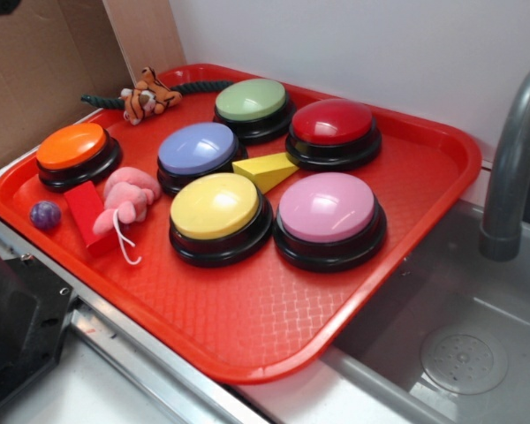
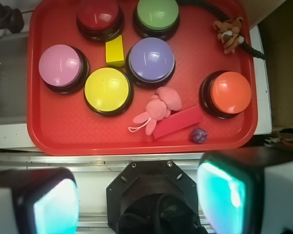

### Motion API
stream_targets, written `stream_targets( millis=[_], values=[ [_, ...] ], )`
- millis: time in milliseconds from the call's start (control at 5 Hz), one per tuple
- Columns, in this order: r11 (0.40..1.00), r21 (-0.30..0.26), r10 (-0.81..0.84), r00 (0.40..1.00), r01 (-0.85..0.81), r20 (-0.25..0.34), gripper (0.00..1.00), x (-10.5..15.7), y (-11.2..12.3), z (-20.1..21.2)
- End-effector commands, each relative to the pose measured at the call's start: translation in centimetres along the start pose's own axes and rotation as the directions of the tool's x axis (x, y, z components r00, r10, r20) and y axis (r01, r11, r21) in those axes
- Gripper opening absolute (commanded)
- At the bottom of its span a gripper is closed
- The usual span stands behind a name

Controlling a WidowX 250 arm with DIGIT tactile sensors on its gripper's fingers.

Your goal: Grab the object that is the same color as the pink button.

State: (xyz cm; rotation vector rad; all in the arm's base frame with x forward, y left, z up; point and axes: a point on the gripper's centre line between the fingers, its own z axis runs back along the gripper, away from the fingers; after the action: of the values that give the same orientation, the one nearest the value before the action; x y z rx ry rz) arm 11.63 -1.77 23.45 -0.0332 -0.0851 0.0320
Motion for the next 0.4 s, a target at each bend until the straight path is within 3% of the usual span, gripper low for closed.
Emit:
stream_targets(
  millis=[0, 200],
  values=[
    [1.000, 0.000, 0.000, 1.000, 0.000, 0.000, 1.00, 0.0, 0.0, 0.0],
    [0.996, -0.009, 0.090, 0.994, -0.091, -0.055, 1.00, 1.0, 0.2, -1.4]
  ],
)
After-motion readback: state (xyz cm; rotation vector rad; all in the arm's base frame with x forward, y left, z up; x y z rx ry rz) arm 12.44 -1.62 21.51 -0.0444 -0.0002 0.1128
